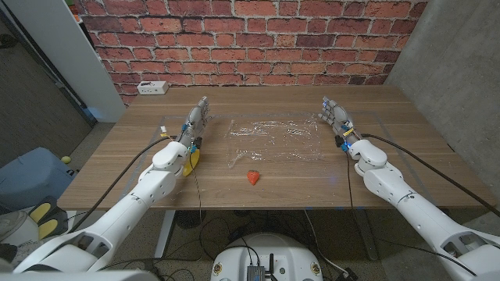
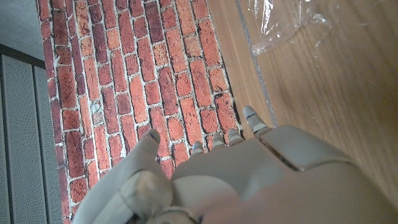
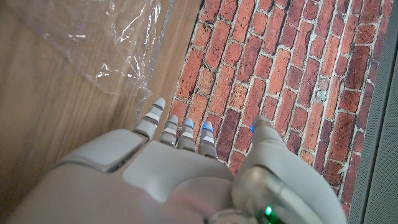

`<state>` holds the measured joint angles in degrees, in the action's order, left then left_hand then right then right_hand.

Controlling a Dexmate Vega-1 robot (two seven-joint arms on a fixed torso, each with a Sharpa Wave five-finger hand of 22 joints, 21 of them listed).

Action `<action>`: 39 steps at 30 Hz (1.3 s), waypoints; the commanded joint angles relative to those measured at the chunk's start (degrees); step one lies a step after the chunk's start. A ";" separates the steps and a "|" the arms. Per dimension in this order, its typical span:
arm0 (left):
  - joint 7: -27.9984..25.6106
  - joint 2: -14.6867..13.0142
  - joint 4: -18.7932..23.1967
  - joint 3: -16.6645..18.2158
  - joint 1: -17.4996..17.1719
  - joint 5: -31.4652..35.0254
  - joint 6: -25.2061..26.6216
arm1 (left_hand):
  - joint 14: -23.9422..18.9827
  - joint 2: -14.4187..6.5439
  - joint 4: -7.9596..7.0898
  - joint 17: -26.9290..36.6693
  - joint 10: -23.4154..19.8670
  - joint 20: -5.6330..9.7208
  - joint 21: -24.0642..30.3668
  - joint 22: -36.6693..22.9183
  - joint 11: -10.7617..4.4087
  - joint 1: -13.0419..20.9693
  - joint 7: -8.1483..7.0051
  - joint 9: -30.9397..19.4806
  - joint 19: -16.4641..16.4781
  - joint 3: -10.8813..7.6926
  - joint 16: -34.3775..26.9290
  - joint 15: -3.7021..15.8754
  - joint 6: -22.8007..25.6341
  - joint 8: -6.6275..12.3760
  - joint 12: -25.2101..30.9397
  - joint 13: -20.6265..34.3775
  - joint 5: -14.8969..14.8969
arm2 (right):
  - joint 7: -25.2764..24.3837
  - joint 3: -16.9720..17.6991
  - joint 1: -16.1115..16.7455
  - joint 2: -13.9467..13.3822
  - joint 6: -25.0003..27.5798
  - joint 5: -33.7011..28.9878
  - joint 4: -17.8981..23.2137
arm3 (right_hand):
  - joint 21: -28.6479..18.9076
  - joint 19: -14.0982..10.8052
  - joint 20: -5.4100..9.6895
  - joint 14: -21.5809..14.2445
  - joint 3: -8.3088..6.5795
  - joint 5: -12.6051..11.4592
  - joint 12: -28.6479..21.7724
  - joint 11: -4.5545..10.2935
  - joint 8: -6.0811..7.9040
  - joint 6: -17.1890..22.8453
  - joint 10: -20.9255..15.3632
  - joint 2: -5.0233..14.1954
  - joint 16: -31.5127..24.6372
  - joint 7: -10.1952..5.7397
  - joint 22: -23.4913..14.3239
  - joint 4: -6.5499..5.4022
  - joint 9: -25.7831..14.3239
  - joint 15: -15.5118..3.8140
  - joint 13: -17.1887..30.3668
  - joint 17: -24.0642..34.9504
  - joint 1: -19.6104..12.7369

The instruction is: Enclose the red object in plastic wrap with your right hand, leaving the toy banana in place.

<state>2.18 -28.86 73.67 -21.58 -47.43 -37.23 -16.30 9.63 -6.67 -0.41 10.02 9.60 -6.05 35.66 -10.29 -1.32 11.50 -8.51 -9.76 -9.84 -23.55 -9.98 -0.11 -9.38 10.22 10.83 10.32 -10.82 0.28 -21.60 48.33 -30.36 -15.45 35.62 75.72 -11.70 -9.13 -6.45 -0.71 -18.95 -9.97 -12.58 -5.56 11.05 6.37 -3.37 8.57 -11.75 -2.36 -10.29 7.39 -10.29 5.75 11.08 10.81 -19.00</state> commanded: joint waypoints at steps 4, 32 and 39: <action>0.89 0.59 -1.35 -0.76 1.34 0.28 0.36 | 3.43 0.03 0.05 0.08 2.45 -0.58 0.16 -0.31 0.07 0.45 0.06 -0.16 -7.41 -0.38 -0.42 -0.15 -0.42 0.23 0.36 0.12 -0.32 | -6.14 -1.29 1.99 -4.41 5.29 -6.26 7.61 | -0.59 -0.84 0.04 -0.98 -0.72 -0.40 -0.61 -0.50 0.71 1.33 -1.49 0.11 -0.45 0.00 -0.31 0.15 -0.27 0.39 0.27 0.17 -0.99; 1.06 -1.27 2.52 -1.32 0.38 0.72 2.64 | 3.15 0.13 0.19 0.11 3.16 -2.31 -0.34 -0.38 0.83 0.20 0.28 -0.21 -7.20 -0.33 -0.68 -1.82 -0.61 0.11 0.27 0.17 -0.29 | -15.42 -4.15 6.66 -14.36 23.01 -20.64 28.04 | -0.74 -1.41 0.46 -2.45 -1.53 -0.30 -1.44 -0.35 1.00 3.78 -5.37 1.15 -0.98 0.00 -0.29 -0.25 -0.31 -0.69 0.36 0.46 -1.57; 0.58 -1.74 4.33 -1.31 -0.57 0.66 3.17 | 3.01 0.21 0.09 0.24 3.46 -3.90 -0.59 -0.52 1.28 -0.20 0.44 -0.25 -7.14 -0.19 -0.80 -4.49 -0.54 0.19 0.34 0.23 -0.25 | -15.84 -4.64 7.95 -16.69 25.61 -24.18 32.87 | -0.82 -1.68 0.71 -2.62 -1.83 -0.31 -1.59 -0.03 1.02 4.23 -6.18 1.22 -0.97 -0.05 -0.28 -0.14 -0.32 -1.06 0.38 0.43 -1.96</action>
<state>3.40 -29.79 75.53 -22.86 -46.83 -36.63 -13.96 9.90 -6.67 -0.40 10.00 9.99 -9.35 35.16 -10.54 -0.50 11.49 -8.28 -9.74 -9.87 -23.53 -10.20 -3.93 -9.54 10.21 11.04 10.32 -10.80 -14.14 -25.41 54.46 -43.68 5.63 16.50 101.53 -12.19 -10.36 -5.83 -3.01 -20.26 -9.97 -13.59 -5.62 11.67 9.94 -8.84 9.89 -12.51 -2.46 -10.27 7.35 -10.55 4.67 11.34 11.07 -20.32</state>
